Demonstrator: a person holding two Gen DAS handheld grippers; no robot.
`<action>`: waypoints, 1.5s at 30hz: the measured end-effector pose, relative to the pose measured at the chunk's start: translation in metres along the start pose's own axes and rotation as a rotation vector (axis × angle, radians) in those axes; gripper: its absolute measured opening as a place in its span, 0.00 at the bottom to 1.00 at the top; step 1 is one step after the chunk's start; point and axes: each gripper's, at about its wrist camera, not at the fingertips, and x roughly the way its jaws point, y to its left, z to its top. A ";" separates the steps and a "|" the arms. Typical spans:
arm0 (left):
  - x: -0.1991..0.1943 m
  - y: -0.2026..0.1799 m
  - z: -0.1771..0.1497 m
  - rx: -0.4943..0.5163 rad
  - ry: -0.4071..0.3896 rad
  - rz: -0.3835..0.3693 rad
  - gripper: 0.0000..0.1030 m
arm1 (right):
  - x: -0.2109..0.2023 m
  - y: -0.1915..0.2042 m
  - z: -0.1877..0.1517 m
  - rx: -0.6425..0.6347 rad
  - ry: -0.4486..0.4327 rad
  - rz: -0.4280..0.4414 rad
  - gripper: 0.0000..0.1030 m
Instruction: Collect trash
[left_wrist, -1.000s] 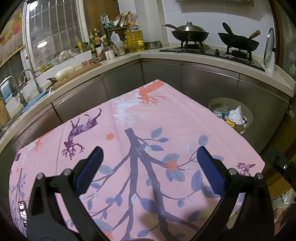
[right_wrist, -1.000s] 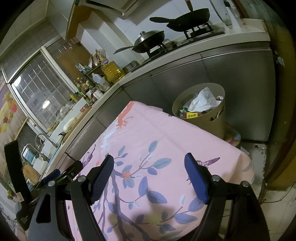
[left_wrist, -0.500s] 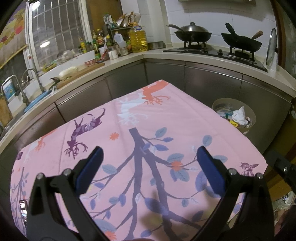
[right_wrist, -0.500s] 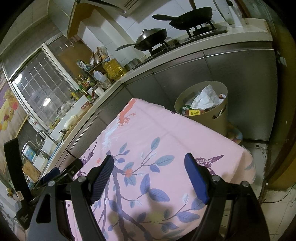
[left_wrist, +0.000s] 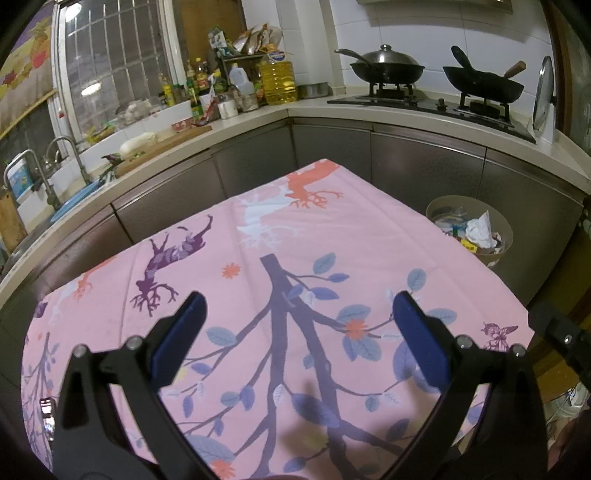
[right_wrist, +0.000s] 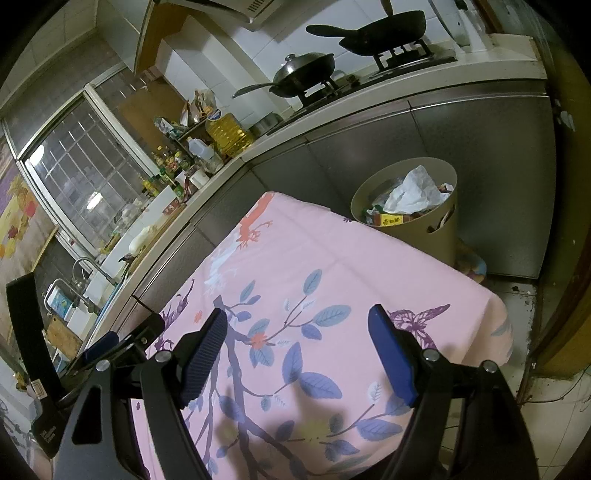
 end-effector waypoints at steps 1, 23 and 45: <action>0.000 0.000 0.000 -0.001 0.000 0.000 0.94 | 0.000 0.000 0.001 0.000 -0.001 0.000 0.74; 0.001 0.001 -0.001 -0.001 -0.003 0.001 0.94 | 0.005 0.004 -0.005 -0.007 0.021 0.018 0.74; -0.004 0.009 0.001 0.016 -0.020 -0.010 0.94 | 0.007 0.004 0.002 -0.016 0.034 0.025 0.74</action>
